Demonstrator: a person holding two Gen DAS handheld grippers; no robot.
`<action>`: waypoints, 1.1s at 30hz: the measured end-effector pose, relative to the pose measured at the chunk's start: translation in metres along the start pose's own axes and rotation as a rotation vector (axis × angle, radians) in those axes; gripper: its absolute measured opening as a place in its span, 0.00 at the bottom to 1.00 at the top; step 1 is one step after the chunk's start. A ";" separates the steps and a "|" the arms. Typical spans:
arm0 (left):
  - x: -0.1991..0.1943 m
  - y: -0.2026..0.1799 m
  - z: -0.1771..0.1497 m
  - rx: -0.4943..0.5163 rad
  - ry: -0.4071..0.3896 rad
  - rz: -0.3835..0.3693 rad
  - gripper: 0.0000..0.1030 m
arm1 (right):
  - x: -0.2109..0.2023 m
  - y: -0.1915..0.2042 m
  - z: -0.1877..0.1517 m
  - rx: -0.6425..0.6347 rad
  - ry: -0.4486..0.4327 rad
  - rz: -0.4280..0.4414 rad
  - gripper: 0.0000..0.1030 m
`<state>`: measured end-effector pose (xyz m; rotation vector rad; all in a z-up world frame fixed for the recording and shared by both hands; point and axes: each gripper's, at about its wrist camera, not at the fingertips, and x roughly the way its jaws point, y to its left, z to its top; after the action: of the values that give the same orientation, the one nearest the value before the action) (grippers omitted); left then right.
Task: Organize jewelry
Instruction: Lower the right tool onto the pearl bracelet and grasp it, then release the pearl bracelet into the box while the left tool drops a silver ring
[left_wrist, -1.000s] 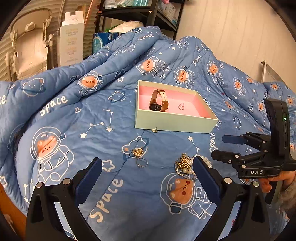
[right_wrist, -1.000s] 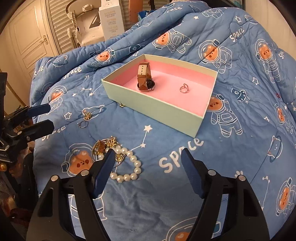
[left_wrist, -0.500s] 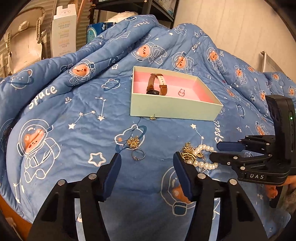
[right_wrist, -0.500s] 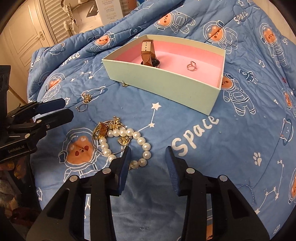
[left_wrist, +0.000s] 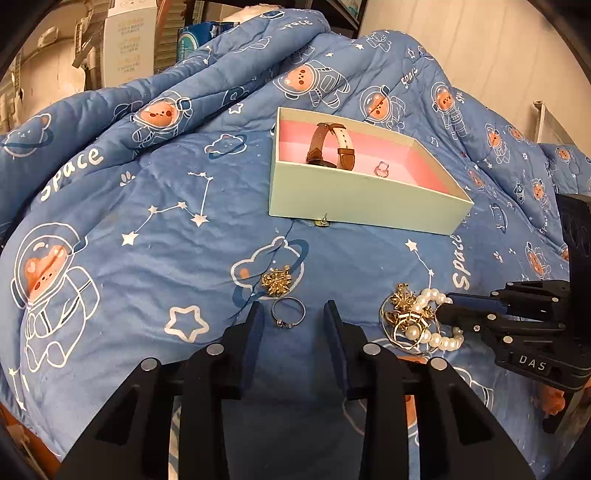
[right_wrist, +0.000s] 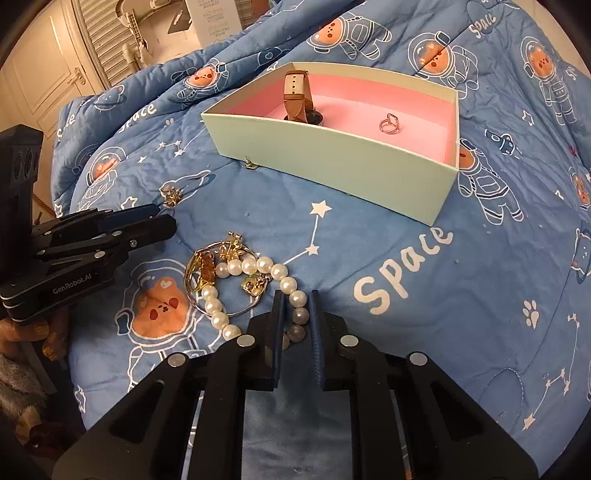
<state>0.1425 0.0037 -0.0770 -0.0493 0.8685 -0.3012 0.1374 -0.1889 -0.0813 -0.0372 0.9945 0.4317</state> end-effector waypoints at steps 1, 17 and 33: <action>0.002 -0.001 0.000 0.004 0.004 0.004 0.30 | -0.001 0.000 0.000 0.001 -0.003 0.002 0.12; -0.011 0.004 -0.004 -0.075 -0.028 -0.013 0.18 | -0.035 0.016 -0.011 -0.046 -0.131 0.024 0.10; -0.047 -0.007 -0.002 -0.098 -0.105 -0.052 0.18 | -0.083 0.041 0.006 -0.092 -0.241 0.118 0.10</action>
<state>0.1105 0.0101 -0.0420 -0.1777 0.7785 -0.3015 0.0881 -0.1779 -0.0030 -0.0091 0.7413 0.5764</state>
